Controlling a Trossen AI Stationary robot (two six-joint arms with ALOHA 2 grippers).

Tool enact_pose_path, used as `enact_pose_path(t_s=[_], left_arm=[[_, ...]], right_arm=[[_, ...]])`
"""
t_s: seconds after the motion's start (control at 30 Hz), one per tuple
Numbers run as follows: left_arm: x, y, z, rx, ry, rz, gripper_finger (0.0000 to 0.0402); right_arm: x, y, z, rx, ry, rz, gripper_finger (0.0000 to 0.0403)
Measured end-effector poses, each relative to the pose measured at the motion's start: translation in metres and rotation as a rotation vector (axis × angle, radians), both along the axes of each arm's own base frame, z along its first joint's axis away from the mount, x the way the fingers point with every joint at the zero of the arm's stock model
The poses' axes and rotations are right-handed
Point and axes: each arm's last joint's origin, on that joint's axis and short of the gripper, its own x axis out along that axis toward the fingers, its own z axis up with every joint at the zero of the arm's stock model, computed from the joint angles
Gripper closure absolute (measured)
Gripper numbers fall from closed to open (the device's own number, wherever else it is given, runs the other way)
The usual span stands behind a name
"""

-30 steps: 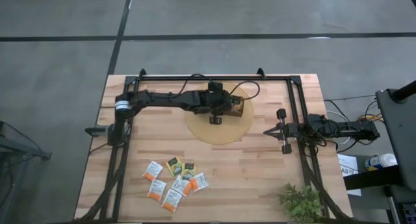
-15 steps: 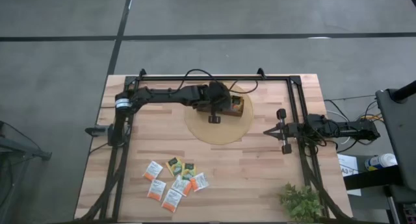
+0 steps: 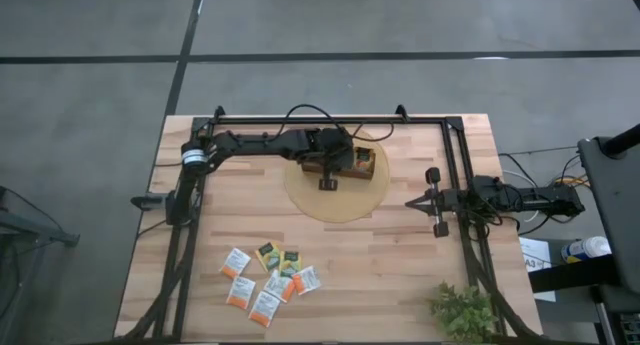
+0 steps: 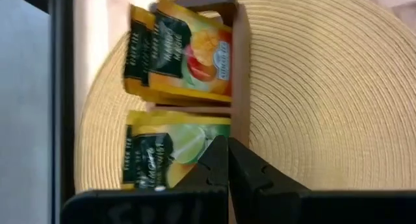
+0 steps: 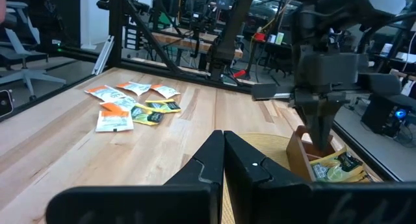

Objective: Pick & Place Tea
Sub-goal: Put the top green tea bag into the middle section of wooden organizer

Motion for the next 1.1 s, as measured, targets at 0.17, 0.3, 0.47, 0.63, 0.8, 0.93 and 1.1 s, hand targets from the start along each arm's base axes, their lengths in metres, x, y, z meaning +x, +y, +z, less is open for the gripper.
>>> enact_pose_path(t_s=[0.17,0.3,0.47,0.63,0.8,0.93,1.1], left_arm=[[-0.001,0.001,-0.008,0.003,0.021,-0.007,0.0401],[-0.003,0.004,-0.019,0.017,0.023,0.004,0.0401],[-0.004,0.005,-0.024,0.034,0.021,0.023,0.0401],[-0.004,0.008,-0.023,0.035,0.006,0.032,0.0401],[-0.001,0.01,-0.035,0.025,0.027,0.033,0.0401],[0.001,0.011,-0.04,0.021,0.026,0.034,0.0401],[0.002,0.011,-0.044,0.026,0.036,0.045,0.0401]], right_arm=[[0.0,0.0,0.0,0.0,0.0,0.0,0.0394],[0.0,0.0,0.0,0.0,0.0,0.0,0.0394],[0.0,0.0,0.0,0.0,0.0,-0.001,0.0394],[0.0,0.0,0.0,0.0,0.0,0.0,0.0394],[0.0,0.0,0.0,0.0,-0.001,0.0,0.0394],[0.0,0.0,0.0,0.0,0.0,0.0,0.0394],[0.0,0.0,0.0,0.0,-0.001,0.0,0.0394]])
